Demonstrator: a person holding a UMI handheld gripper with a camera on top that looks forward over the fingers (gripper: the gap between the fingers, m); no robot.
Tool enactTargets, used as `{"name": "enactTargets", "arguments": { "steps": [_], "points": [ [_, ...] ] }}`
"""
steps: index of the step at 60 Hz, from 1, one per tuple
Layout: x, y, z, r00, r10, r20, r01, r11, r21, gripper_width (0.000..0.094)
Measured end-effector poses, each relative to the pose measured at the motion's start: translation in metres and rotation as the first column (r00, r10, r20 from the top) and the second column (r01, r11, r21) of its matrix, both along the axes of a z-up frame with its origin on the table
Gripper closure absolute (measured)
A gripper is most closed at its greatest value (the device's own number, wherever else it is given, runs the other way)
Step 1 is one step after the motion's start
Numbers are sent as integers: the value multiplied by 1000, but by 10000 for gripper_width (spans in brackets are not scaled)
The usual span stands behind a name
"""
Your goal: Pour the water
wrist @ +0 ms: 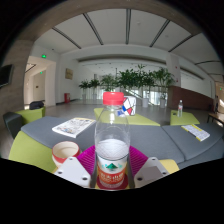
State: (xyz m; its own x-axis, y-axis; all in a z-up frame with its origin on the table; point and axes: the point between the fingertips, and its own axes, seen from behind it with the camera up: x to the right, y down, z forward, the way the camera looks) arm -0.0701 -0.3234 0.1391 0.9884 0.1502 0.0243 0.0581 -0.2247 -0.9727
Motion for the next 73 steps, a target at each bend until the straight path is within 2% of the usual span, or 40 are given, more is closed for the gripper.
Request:
{"name": "enactTargets", "arguments": {
  "steps": [4,7,12,15,23,32,49,73],
  "points": [
    [7,-1,-1,1000,-11,-12,10,1000,-18,421],
    [16,-4,-5,999,-31,-17,30,998,-60,338],
    [16,-15,-2,997,-72,16,73,990,-119,59],
    [20,-26,4,996,-78,44,84,987,-141,97],
    [17,-81,46,992,-98,82,108,986,-131,78],
    [3,-176,89,986,-165,10,164,973,-160,79],
    [-22,-301,134,981,-181,73,190,974,-126,84],
    [-27,-360,140,981,-179,75,187,975,-122,83]
  ]
}}
